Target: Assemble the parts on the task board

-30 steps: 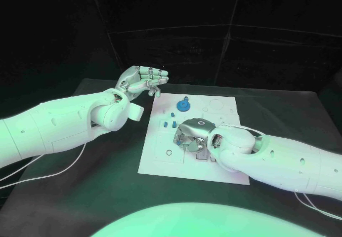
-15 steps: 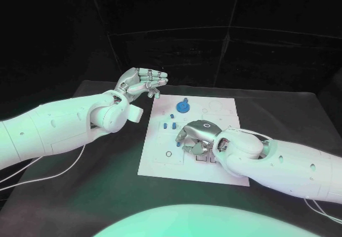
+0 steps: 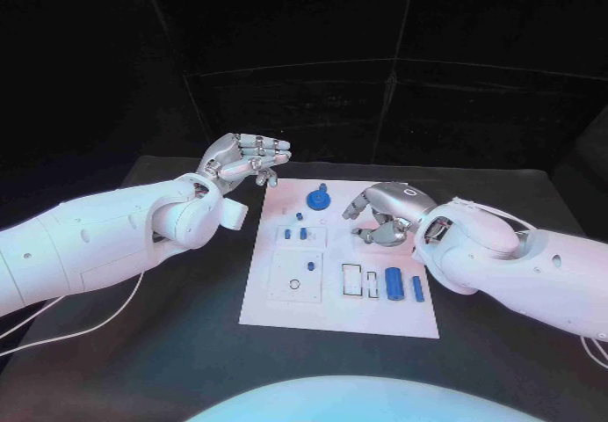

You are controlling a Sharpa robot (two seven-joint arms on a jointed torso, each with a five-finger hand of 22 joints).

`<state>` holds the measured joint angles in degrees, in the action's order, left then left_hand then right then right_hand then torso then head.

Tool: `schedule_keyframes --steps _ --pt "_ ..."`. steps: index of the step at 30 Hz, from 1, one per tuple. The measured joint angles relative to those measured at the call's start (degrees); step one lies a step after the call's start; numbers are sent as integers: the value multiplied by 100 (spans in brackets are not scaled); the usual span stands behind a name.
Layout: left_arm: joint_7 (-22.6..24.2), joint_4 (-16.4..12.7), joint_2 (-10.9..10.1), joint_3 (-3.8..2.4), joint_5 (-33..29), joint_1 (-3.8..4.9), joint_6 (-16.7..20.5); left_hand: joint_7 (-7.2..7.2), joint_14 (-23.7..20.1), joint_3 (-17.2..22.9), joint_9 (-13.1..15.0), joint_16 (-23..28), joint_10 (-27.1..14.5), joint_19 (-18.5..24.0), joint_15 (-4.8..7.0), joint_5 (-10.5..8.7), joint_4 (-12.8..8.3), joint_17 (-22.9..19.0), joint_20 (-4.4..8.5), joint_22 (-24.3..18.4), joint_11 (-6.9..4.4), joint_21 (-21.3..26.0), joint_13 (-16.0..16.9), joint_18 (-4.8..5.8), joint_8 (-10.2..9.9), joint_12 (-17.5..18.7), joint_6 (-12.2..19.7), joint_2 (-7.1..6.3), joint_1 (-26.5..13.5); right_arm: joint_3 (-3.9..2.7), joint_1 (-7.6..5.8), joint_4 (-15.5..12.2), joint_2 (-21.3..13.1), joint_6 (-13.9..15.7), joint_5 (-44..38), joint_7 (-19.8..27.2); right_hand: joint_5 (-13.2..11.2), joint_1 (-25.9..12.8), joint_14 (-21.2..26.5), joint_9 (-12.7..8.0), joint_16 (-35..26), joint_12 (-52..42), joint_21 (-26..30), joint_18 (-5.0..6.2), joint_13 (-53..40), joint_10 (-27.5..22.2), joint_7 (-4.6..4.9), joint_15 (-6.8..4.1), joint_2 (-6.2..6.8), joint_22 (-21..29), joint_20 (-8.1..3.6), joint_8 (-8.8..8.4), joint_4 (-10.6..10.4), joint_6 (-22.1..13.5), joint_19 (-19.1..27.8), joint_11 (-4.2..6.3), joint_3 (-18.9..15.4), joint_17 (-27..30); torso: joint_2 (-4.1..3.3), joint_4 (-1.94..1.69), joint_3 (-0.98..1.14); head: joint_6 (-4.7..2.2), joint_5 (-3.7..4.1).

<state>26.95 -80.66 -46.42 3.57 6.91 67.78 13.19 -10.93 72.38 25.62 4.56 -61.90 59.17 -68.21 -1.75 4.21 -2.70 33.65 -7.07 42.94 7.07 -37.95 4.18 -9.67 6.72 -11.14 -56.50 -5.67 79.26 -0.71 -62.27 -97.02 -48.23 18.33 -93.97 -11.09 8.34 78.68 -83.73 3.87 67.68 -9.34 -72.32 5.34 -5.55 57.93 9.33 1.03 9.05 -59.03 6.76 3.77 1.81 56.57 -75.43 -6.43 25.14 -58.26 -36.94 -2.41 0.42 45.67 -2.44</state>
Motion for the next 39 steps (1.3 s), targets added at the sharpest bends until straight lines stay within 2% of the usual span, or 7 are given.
schedule_keyframes --steps 2,4,12,18,27,32,39 --pt "-5 0 2 0 0 0 -4 0 0 0 0 0 0 0 0 0 0 0 0 0 0 0 -1 0 0 0 0 0 0 -17 -52 -8 -103 -17 61 -39 0 -28 0 0 0 -14 77 3 27 -62 -10 0 28 69 -4 0 -17 -110 -4 49 -105 12 0 0 -2 -10 16" --pt "-11 -3 10 0 0 0 -11 0 0 0 0 0 0 0 0 0 0 0 0 0 0 0 -1 0 0 0 0 0 0 -25 -93 -8 -195 -63 109 -93 0 -28 0 0 -56 -14 162 91 61 -209 -49 0 28 182 -4 0 -29 -191 -4 38 -220 74 -1 0 -3 -25 35" --pt "-25 -4 42 1 0 0 -30 0 0 0 0 0 0 0 0 0 0 0 0 0 0 0 0 0 0 0 0 0 0 -30 -130 91 -248 -474 145 -304 -88 -28 0 6 -97 -126 249 91 128 -423 -134 0 28 298 -4 0 -93 -318 -3 27 -638 151 -9 1 -3 -46 82" --pt "-33 4 54 1 0 0 -35 0 0 0 1 0 0 0 0 0 0 -6 0 -6 0 0 0 0 0 -21 0 0 0 -27 -133 260 -110 -864 142 -397 -88 2 0 6 -146 -234 356 91 143 -554 -192 0 -2 414 -3 0 -155 -400 -4 20 -950 239 -15 -8 -3 -18 90" --pt "-41 4 64 1 0 0 -39 0 0 0 1 0 0 0 0 0 0 -6 0 -6 0 0 0 0 0 -21 0 0 0 -18 -128 427 35 -1226 152 -422 -58 117 -2 31 -146 -438 359 90 142 -517 -158 -3 -117 439 -3 30 -163 -383 -4 52 -1062 251 -13 -8 -3 9 59" --pt "-42 4 63 1 0 0 -41 0 0 0 1 0 0 0 0 0 0 -6 0 -6 0 0 1 0 0 -21 0 0 0 -17 -127 483 89 -1329 156 -423 -58 203 -30 61 -146 -614 353 90 142 -177 -87 -56 -280 336 -57 105 -154 -199 -58 101 -1071 230 -11 -8 -3 15 58" --pt "-43 7 61 1 0 0 -44 0 0 0 1 0 0 0 0 0 0 -5 0 -6 0 0 1 0 0 -21 0 0 0 -14 -118 530 145 -1414 157 -423 -58 315 -20 96 -37 -663 102 90 147 400 -85 -105 -436 -9 -124 229 -178 164 -234 178 -770 108 -11 -8 2 21 54"
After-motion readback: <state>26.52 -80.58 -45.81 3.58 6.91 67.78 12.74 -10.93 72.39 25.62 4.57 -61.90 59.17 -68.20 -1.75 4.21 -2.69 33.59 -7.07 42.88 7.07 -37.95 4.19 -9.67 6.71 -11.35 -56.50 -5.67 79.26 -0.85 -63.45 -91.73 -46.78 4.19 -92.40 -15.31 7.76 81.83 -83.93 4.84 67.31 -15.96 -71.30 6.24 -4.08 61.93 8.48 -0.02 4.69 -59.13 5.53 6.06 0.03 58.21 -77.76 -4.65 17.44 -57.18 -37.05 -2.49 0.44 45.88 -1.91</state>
